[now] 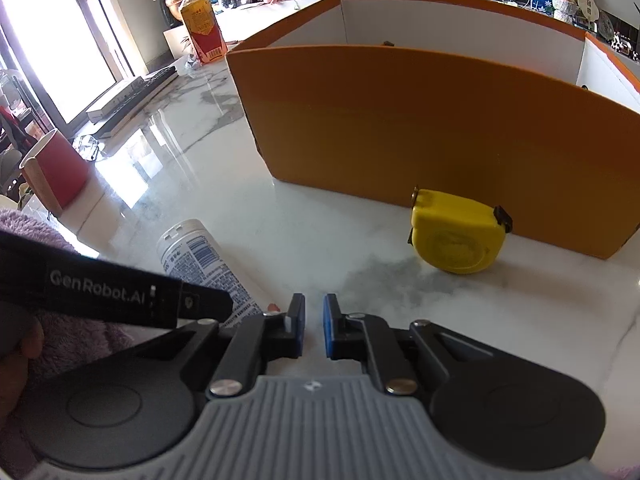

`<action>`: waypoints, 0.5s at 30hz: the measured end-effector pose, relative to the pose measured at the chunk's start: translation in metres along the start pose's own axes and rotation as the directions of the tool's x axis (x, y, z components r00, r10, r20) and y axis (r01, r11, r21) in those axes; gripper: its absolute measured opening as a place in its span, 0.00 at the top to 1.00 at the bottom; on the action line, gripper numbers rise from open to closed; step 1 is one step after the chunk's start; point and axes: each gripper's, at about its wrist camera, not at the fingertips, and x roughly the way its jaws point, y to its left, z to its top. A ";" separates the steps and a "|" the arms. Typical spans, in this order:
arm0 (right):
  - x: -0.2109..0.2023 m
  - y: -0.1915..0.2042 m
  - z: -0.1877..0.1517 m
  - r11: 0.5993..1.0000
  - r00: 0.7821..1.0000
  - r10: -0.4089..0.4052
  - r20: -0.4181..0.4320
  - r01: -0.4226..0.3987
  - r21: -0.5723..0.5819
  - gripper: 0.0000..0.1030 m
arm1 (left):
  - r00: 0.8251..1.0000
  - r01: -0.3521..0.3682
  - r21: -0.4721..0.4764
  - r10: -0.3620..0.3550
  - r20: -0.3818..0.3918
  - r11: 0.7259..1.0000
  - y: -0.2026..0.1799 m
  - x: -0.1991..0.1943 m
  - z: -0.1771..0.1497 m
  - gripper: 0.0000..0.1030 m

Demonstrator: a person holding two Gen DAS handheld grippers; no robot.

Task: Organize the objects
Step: 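Move the left gripper to the white lotion bottle while the right reaches the yellow tape measure, then close the left gripper on the white lotion bottle while the right grasps the yellow tape measure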

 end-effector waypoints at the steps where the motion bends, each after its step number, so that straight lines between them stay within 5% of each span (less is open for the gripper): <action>1: 0.001 0.001 -0.001 1.000 1.000 0.004 -0.005 -0.004 -0.003 0.90 | 1.000 0.009 -0.010 -0.009 0.003 1.000 0.000 0.000 0.001 0.29; 5: 0.003 0.007 -0.005 0.999 1.000 0.016 -0.007 -0.016 -0.039 0.90 | 1.000 0.010 0.003 -0.010 0.010 1.000 -0.007 0.004 0.007 0.32; 9: 0.004 0.011 -0.005 0.998 0.999 0.032 -0.009 -0.032 -0.061 0.91 | 1.000 0.018 0.034 -0.018 0.008 0.999 -0.019 0.009 0.009 0.51; 15: 0.003 0.003 -0.006 0.999 1.000 0.025 -0.014 -0.026 -0.042 0.96 | 1.000 0.006 0.079 -0.007 0.021 0.997 -0.034 0.014 0.008 0.53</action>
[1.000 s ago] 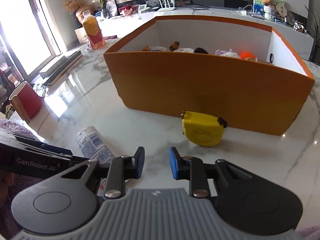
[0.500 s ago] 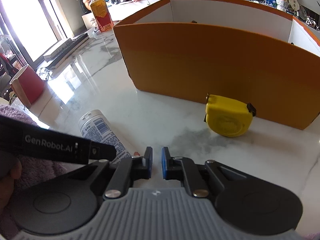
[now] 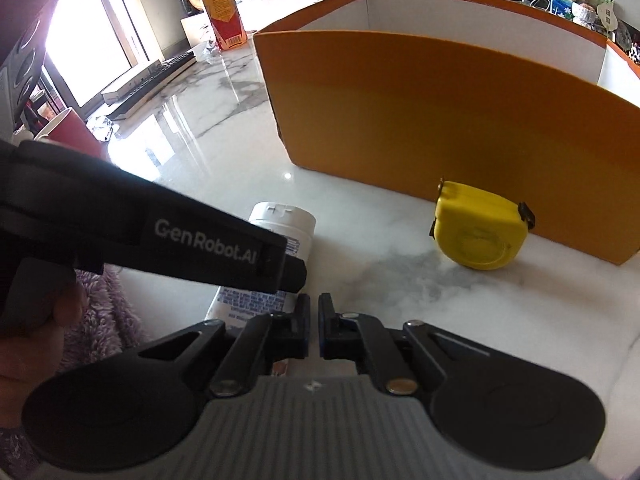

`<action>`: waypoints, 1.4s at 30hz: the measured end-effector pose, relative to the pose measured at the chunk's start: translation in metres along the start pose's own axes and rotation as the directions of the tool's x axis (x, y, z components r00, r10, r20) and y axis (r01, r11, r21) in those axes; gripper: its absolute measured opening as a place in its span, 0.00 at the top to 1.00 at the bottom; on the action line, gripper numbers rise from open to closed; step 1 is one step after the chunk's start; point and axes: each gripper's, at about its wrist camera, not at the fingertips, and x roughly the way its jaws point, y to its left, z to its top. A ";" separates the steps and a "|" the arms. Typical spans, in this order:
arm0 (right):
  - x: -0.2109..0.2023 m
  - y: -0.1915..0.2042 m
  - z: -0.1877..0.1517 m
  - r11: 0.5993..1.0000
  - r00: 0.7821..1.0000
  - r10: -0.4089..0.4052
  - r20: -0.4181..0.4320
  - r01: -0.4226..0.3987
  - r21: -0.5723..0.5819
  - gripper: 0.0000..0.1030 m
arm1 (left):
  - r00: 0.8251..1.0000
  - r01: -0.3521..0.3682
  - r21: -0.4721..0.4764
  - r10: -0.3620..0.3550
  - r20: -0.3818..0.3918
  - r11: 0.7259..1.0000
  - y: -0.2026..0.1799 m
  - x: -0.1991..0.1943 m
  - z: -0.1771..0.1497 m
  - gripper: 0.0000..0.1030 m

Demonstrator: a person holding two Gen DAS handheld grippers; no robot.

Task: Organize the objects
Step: 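Close the left gripper on the white lotion bottle while the right grasps the yellow tape measure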

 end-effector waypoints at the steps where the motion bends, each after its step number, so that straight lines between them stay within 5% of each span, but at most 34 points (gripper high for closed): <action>1: -0.001 -0.002 -0.001 1.000 1.000 0.002 -0.001 -0.002 0.008 0.96 | 1.000 -0.003 0.003 0.003 0.001 1.000 -0.001 0.000 0.000 0.53; 16: -0.014 -0.013 -0.003 0.998 1.000 -0.001 0.024 -0.001 0.064 0.96 | 0.997 -0.061 0.141 0.052 0.064 0.988 -0.022 -0.032 0.002 0.55; 25: -0.042 -0.033 0.001 0.991 0.994 -0.076 0.073 0.067 0.116 0.94 | 0.997 -0.058 0.190 0.045 0.069 0.980 -0.033 -0.045 0.006 0.55; 28: -0.057 -0.043 0.001 0.984 0.987 -0.123 0.100 0.108 0.141 0.89 | 0.996 -0.052 0.192 0.039 0.074 0.980 -0.037 -0.045 0.007 0.55; 32: -0.068 -0.057 0.003 0.969 0.974 -0.186 0.126 0.161 0.188 0.63 | 0.996 -0.046 0.191 0.032 0.078 0.981 -0.041 -0.044 0.010 0.55; 42: -0.054 -0.069 0.016 0.962 0.971 -0.197 0.138 0.163 0.220 0.41 | 0.996 -0.043 0.186 0.028 0.084 0.982 -0.044 -0.038 0.019 0.55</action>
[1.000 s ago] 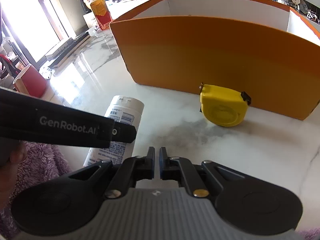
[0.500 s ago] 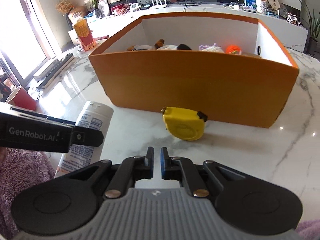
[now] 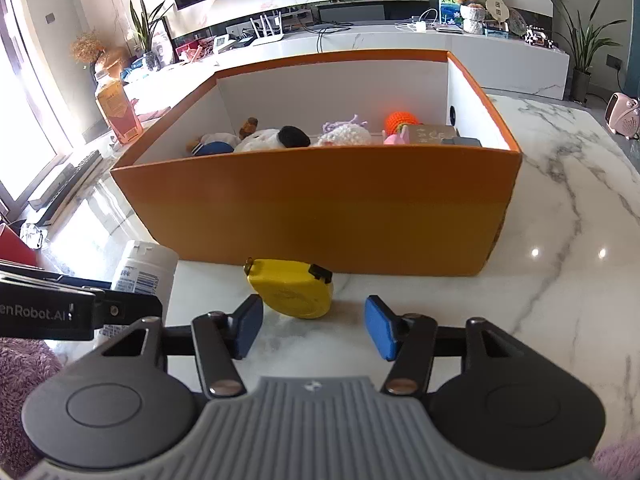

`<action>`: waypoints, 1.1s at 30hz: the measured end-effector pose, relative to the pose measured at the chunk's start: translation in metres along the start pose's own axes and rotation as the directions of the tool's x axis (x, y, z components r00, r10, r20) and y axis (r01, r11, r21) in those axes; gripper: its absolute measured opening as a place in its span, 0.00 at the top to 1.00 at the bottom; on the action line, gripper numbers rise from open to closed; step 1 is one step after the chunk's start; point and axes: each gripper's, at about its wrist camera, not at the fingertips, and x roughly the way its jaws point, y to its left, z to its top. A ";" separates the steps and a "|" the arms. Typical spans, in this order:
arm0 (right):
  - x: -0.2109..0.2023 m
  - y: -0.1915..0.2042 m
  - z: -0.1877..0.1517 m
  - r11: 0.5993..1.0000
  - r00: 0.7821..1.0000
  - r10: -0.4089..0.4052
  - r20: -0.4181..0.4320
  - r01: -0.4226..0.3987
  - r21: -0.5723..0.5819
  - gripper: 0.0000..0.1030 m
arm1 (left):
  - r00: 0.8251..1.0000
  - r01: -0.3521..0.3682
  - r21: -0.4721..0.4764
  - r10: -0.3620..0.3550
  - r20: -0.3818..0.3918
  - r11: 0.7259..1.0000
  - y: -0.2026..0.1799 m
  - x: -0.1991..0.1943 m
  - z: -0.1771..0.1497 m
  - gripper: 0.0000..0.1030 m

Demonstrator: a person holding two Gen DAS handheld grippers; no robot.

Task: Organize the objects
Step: 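Close the left gripper on the white lotion bottle while the right grasps the yellow tape measure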

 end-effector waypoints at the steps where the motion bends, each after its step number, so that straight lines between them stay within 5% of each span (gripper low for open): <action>1: 0.003 0.001 0.001 1.000 1.000 0.002 -0.001 -0.002 -0.004 0.40 | 1.000 0.000 -0.002 0.000 0.000 1.000 0.001 0.001 0.001 0.55; 15: 0.044 0.008 0.020 0.997 0.999 0.043 -0.020 -0.044 -0.066 0.37 | 1.000 0.008 -0.023 -0.008 -0.007 1.000 0.013 0.013 0.013 0.55; 22: 0.050 0.015 0.016 0.992 0.997 0.073 -0.031 -0.076 -0.100 0.58 | 1.000 0.006 -0.034 -0.006 -0.014 0.999 0.017 0.017 0.015 0.55; 25: 0.048 0.017 0.015 0.990 0.998 0.067 -0.021 -0.069 -0.121 0.77 | 1.000 0.008 -0.032 -0.009 -0.012 0.999 0.017 0.016 0.015 0.55; 33: 0.034 0.019 0.011 0.989 0.998 0.058 -0.010 -0.059 -0.136 0.80 | 1.000 0.024 -0.017 -0.024 0.005 1.000 0.013 0.003 0.013 0.54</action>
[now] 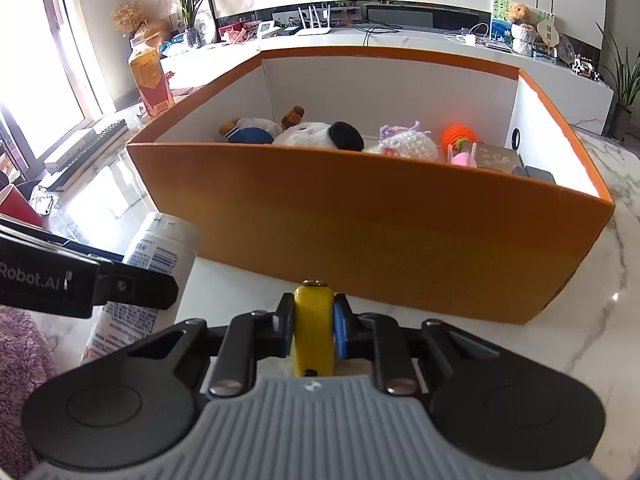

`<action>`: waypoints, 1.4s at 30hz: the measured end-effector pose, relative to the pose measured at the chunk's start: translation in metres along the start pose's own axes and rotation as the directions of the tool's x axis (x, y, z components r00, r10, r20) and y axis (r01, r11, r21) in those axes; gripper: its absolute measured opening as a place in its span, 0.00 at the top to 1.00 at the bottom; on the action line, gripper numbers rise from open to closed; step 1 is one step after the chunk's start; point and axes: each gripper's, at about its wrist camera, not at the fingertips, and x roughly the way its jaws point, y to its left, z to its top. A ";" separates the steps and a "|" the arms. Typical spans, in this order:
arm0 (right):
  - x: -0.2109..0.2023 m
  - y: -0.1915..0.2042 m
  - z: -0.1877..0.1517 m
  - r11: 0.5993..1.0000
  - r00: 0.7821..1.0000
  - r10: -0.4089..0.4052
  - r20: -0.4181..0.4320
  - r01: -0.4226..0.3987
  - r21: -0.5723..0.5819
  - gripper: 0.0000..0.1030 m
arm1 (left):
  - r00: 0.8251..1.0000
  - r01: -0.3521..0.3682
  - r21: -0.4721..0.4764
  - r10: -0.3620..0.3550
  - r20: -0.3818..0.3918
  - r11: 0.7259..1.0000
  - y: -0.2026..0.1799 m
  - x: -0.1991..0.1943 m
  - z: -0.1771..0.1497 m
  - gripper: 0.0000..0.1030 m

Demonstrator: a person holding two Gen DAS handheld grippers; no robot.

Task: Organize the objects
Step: 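Close the left gripper on the white lotion bottle while the right grasps the yellow tape measure, then carry the lotion bottle with the left gripper and tape measure with the right over the orange box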

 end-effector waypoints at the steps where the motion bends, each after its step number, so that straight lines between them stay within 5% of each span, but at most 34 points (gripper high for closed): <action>1: -0.004 0.000 0.000 1.000 1.000 -0.005 0.003 0.005 0.003 0.80 | 1.000 0.005 0.002 -0.005 0.004 1.000 -0.001 -0.003 -0.001 0.55; 16: -0.088 -0.005 0.025 0.998 0.992 0.029 0.126 -0.035 0.048 0.80 | 0.988 0.109 0.047 -0.113 0.109 0.993 -0.019 -0.067 0.010 0.54; 25: -0.109 -0.016 0.078 1.000 0.970 -0.012 0.244 0.010 0.008 0.80 | 0.970 0.131 0.121 -0.153 0.191 0.984 -0.032 -0.081 0.061 0.54; 32: -0.091 -0.030 0.113 1.000 0.965 -0.027 0.262 0.026 0.005 0.80 | 0.973 0.100 0.185 -0.135 0.187 0.978 -0.039 -0.058 0.109 0.54; 42: -0.028 -0.051 0.144 0.999 0.981 -0.044 0.191 0.040 0.023 0.80 | 0.994 0.054 0.456 -0.090 0.057 0.888 -0.050 0.007 0.155 0.54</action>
